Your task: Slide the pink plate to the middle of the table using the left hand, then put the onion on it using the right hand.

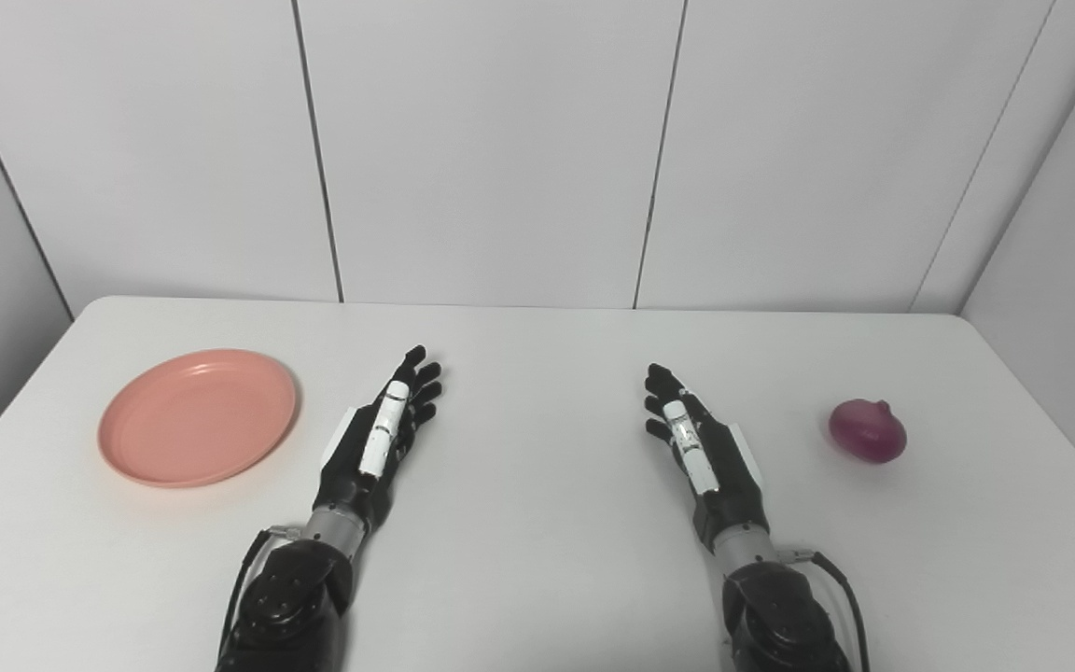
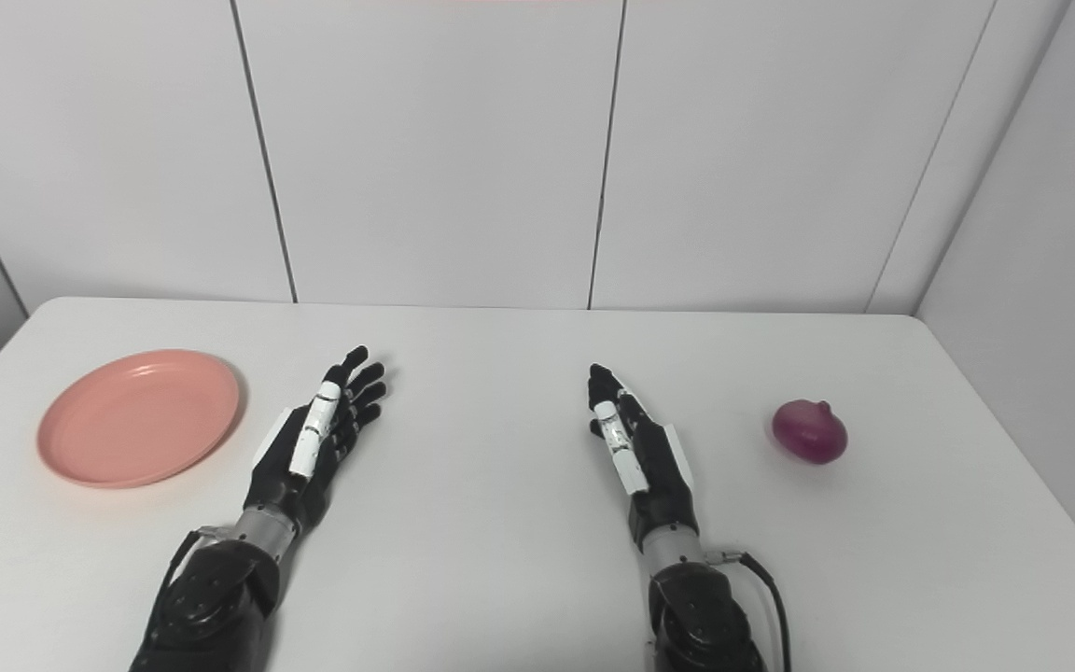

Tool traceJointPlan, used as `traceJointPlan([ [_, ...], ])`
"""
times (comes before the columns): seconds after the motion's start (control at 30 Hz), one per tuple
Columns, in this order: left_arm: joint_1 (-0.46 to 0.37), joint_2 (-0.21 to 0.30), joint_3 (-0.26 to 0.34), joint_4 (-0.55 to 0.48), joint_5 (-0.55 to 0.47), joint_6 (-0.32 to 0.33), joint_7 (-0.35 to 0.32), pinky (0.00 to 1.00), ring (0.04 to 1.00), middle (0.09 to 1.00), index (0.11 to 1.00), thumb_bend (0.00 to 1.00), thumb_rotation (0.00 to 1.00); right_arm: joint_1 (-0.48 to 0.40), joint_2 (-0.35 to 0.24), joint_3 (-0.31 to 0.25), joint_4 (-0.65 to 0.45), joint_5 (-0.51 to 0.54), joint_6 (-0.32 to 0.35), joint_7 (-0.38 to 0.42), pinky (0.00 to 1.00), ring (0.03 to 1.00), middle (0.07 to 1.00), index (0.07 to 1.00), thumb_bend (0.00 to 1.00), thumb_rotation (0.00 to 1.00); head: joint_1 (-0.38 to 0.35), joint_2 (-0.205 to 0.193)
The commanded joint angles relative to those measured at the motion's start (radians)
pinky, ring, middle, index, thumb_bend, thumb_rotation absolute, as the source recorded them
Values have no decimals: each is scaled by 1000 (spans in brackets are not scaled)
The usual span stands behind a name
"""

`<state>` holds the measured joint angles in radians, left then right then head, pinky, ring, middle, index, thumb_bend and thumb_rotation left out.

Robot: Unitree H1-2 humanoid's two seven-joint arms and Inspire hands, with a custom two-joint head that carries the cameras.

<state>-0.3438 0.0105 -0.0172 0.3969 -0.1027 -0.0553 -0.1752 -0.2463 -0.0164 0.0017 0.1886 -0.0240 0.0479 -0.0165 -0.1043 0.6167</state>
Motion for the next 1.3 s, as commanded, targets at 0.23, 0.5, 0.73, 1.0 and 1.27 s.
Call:
traceJointPlan([
  [0.23,2,7,4,13,-7,-23,-7,955,944,944,950,561,1000,-31,0,-4,-24,1,-16,-2,889,900,895,891,512,865,0,-1],
  [0.5,0,5,6,15,-9,-23,-5,954,942,940,946,556,1000,-31,-1,-3,-28,-4,-11,-5,891,899,893,890,511,868,0,-2],
  [0.73,-1,6,5,22,-10,-31,-10,953,945,945,949,546,1000,-32,4,-7,-26,-7,-11,-15,881,893,889,885,510,858,10,-11],
  [1.0,-1,-21,-24,51,39,-57,26,948,934,938,943,553,1000,-20,-45,-15,23,15,-77,23,885,893,897,899,491,889,259,-90],
  [1.27,2,-82,-57,59,106,-53,92,961,952,959,944,574,1000,-37,-114,-48,162,155,-213,171,994,964,972,984,429,947,420,-168],
])
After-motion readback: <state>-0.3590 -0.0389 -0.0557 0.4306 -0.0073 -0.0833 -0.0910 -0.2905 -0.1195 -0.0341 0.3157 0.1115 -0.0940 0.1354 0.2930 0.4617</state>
